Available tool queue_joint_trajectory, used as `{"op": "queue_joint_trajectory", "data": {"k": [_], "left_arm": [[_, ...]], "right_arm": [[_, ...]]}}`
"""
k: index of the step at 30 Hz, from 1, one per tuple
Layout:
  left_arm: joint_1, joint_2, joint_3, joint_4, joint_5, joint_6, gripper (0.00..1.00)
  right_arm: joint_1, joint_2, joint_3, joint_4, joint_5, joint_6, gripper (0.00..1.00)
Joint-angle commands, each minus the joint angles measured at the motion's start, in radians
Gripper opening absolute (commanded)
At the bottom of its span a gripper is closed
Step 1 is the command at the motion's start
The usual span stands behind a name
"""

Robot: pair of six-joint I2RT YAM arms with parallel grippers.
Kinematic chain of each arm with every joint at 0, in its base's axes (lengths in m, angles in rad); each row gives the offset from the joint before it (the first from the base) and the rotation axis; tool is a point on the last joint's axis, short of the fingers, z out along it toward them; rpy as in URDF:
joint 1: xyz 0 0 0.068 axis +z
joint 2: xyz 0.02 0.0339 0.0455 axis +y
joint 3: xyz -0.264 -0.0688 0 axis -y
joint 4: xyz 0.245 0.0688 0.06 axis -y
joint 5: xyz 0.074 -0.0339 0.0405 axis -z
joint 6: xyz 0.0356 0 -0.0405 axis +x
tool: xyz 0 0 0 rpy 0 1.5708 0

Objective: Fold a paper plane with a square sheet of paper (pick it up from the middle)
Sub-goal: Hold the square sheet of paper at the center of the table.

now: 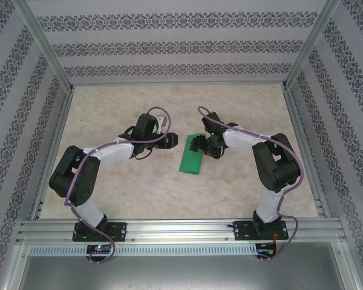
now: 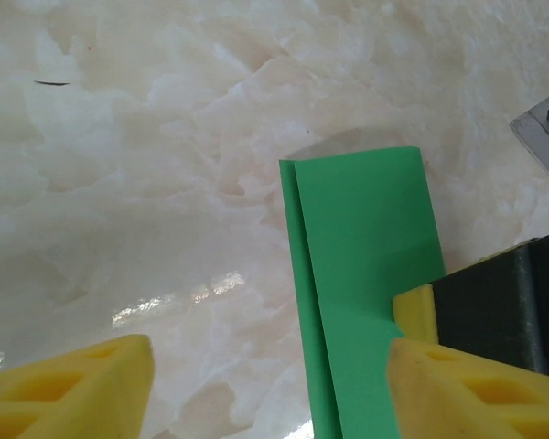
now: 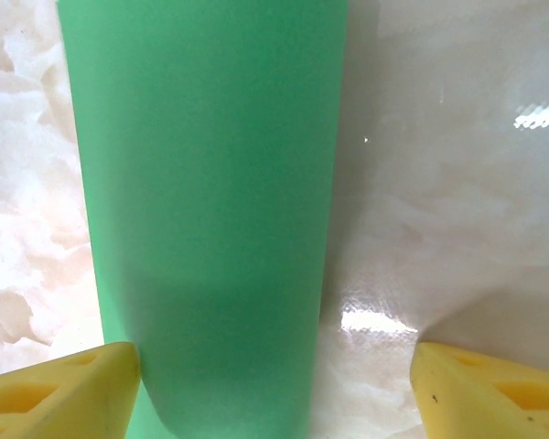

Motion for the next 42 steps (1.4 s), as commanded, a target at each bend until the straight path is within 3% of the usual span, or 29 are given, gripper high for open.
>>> {"op": "queue_joint_trajectory", "data": {"k": [1, 5, 12, 26, 34, 42], "left_arm": [[-0.017, 0.025, 0.040, -0.029, 0.039, -0.015, 0.61], [-0.020, 0.041, 0.054, -0.030, 0.048, -0.025, 0.52], [-0.026, 0.062, 0.071, -0.039, 0.063, -0.026, 0.44], [-0.031, 0.105, 0.086, -0.028, 0.096, -0.045, 0.34], [-0.032, 0.170, 0.133, -0.029, 0.164, -0.083, 0.13], [-0.032, 0.181, 0.126, -0.022, 0.163, -0.100, 0.12]], "right_arm": [[0.011, 0.031, 0.020, 0.011, 0.040, 0.037, 0.80], [0.017, 0.045, 0.020, 0.039, 0.014, 0.065, 0.83], [0.027, 0.088, 0.067, -0.063, 0.077, 0.025, 0.86], [0.035, 0.144, 0.083, -0.092, 0.103, 0.044, 0.86], [0.034, 0.176, 0.088, -0.114, 0.103, 0.006, 0.86], [0.032, 0.193, 0.088, -0.113, 0.102, 0.019, 0.87]]}}
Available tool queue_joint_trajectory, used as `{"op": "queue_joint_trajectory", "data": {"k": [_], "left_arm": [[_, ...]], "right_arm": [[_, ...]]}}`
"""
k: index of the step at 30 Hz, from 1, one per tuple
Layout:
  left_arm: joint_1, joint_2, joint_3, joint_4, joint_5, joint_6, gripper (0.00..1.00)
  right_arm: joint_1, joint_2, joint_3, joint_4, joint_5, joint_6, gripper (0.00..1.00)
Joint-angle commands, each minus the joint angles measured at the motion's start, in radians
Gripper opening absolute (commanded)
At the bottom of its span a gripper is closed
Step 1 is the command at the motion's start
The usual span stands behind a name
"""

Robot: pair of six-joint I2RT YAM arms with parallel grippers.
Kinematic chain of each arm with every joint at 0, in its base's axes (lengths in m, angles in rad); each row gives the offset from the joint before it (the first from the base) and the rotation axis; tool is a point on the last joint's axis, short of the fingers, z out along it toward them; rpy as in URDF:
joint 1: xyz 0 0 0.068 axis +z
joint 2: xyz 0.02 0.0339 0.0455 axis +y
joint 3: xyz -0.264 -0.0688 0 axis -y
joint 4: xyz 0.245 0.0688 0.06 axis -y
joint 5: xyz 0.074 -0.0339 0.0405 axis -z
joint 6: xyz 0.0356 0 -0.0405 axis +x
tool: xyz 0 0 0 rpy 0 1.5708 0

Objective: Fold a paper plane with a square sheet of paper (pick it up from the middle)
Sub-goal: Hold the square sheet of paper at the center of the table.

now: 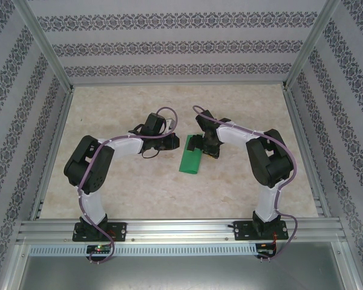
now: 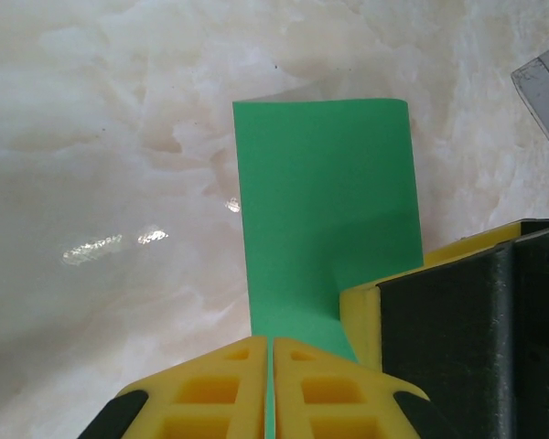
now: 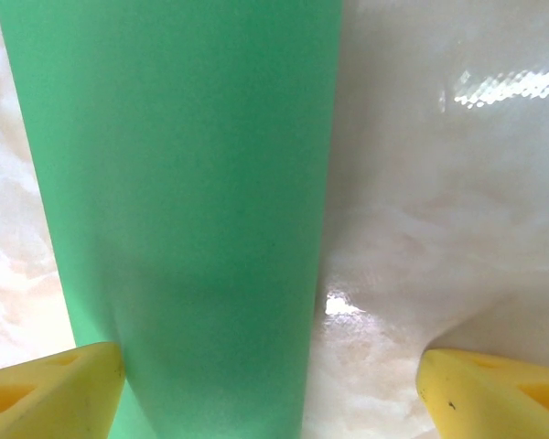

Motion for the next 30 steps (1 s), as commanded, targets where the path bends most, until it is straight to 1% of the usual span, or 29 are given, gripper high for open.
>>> {"op": "queue_joint_trajectory", "data": {"k": [1, 5, 11, 18, 23, 30], "left_arm": [[-0.013, 0.018, 0.019, 0.009, 0.027, -0.016, 0.12], [-0.015, 0.019, 0.016, 0.010, 0.033, -0.014, 0.11], [-0.022, 0.034, 0.019, 0.017, 0.060, -0.012, 0.08], [-0.041, 0.081, 0.063, 0.012, 0.104, -0.018, 0.05], [-0.054, 0.138, 0.108, -0.018, 0.124, -0.035, 0.00], [-0.055, 0.143, 0.092, -0.016, 0.101, -0.057, 0.00]], "right_arm": [[0.002, 0.104, -0.037, 0.016, 0.035, -0.017, 0.88], [-0.001, 0.102, -0.044, 0.017, 0.040, -0.019, 0.89], [-0.006, 0.106, -0.043, -0.002, 0.061, -0.035, 0.89], [-0.009, 0.109, -0.056, 0.011, 0.052, -0.021, 0.88], [-0.003, 0.121, -0.057, 0.016, 0.049, -0.014, 0.88], [0.000, 0.131, -0.068, 0.035, 0.037, -0.001, 0.88]]}}
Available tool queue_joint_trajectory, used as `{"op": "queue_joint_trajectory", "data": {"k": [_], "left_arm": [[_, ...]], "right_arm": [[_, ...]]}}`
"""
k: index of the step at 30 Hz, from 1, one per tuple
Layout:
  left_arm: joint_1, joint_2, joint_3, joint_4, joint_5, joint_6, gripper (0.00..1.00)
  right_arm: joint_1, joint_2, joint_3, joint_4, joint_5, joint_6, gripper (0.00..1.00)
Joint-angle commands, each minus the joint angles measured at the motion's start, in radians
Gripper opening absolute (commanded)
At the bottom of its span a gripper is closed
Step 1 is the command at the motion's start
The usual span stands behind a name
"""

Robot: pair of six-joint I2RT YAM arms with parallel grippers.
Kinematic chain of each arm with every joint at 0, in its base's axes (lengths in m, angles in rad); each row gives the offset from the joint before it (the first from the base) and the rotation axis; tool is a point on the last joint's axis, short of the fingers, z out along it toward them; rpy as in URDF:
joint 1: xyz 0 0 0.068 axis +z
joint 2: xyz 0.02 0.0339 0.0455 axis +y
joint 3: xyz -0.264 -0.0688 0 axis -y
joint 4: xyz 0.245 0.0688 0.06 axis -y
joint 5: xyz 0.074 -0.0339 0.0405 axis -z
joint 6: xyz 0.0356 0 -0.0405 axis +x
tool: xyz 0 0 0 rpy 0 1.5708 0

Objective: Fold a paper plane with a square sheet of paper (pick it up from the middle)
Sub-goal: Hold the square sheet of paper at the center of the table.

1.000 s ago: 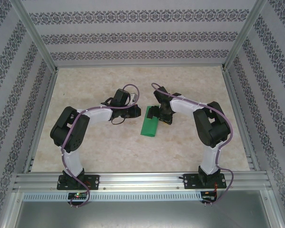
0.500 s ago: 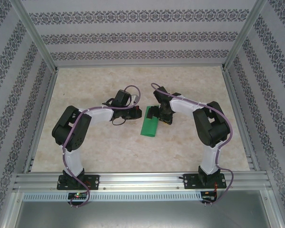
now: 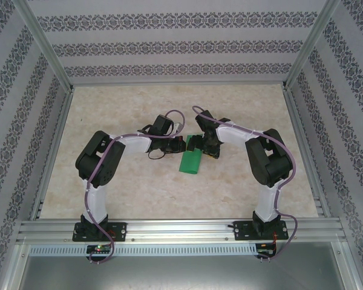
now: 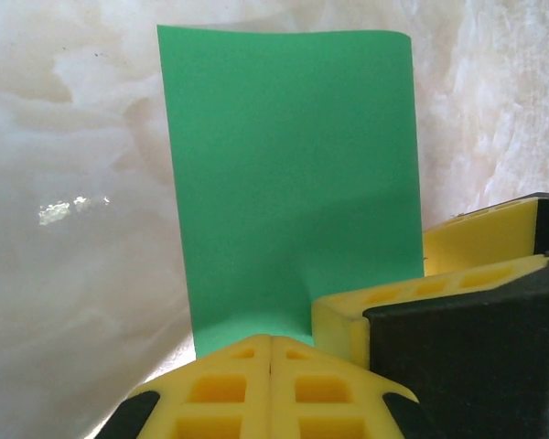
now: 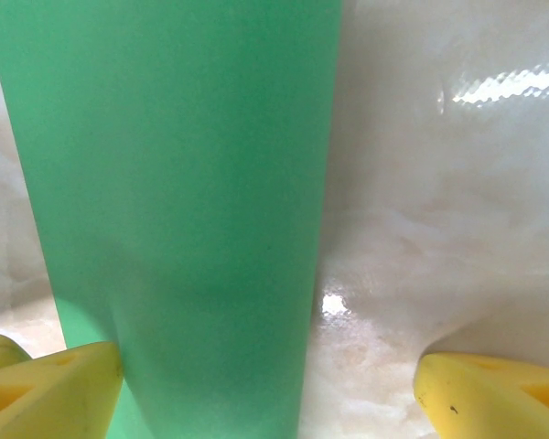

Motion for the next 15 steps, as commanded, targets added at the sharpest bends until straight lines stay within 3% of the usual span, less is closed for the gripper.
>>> {"op": "queue_joint_trajectory", "data": {"k": [1, 15], "left_arm": [[-0.017, 0.015, 0.007, -0.005, 0.008, -0.021, 0.00], [-0.017, 0.003, -0.026, 0.005, -0.029, -0.040, 0.00]], "right_arm": [[0.000, 0.121, -0.072, 0.045, 0.031, 0.008, 0.88], [-0.015, 0.025, -0.137, 0.167, -0.053, 0.045, 0.89]]}}
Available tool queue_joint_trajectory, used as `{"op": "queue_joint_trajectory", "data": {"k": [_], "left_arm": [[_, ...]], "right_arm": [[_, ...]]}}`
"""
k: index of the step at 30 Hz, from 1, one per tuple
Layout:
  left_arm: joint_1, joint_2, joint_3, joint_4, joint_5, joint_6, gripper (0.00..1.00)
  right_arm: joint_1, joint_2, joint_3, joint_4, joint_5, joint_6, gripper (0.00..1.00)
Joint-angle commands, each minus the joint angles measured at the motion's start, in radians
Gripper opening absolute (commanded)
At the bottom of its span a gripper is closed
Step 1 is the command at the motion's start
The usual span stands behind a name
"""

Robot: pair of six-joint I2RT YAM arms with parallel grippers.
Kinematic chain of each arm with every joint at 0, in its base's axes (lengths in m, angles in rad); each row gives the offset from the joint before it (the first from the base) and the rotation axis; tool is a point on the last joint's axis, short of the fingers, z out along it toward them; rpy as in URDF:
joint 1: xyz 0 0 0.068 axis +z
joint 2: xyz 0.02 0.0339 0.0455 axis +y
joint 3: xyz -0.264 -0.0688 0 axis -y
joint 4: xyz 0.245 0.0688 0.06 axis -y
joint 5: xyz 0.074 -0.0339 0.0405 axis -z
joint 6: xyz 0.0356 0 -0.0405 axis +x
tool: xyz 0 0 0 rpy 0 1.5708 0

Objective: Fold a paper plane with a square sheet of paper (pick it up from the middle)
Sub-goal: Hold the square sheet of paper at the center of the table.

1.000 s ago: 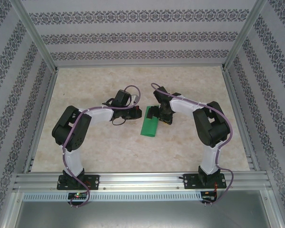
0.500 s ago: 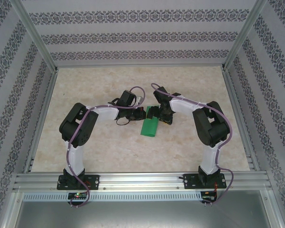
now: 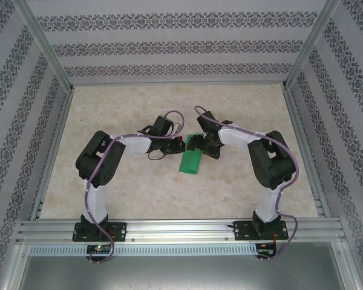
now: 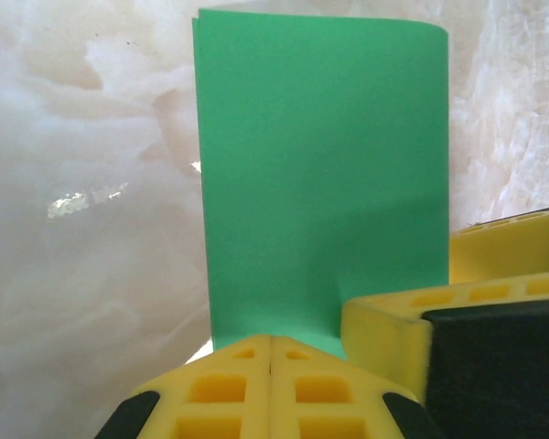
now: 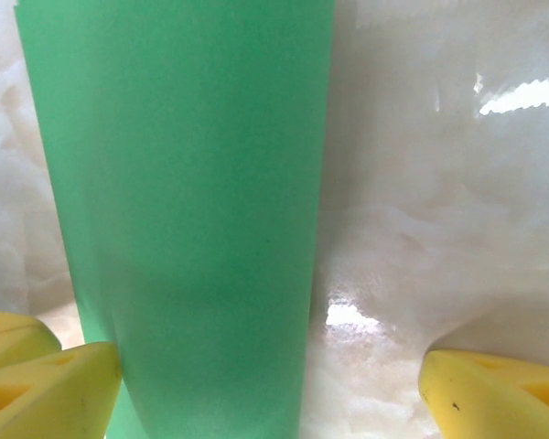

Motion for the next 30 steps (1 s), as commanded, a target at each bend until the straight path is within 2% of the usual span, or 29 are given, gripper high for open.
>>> {"op": "queue_joint_trajectory", "data": {"k": [1, 7, 17, 30], "left_arm": [[-0.015, 0.008, -0.011, 0.004, -0.004, -0.015, 0.00], [-0.016, 0.025, 0.001, -0.005, 0.013, -0.011, 0.00], [-0.016, 0.037, 0.003, -0.025, 0.003, 0.005, 0.00], [-0.017, 0.037, 0.010, -0.037, 0.000, 0.018, 0.00]], "right_arm": [[-0.015, 0.064, -0.071, 0.090, -0.044, 0.017, 0.89], [-0.021, 0.047, -0.061, 0.102, -0.095, 0.014, 0.89], [-0.037, -0.048, -0.081, 0.094, -0.092, 0.017, 0.98], [-0.057, -0.131, -0.110, 0.104, -0.082, 0.019, 0.91]]}}
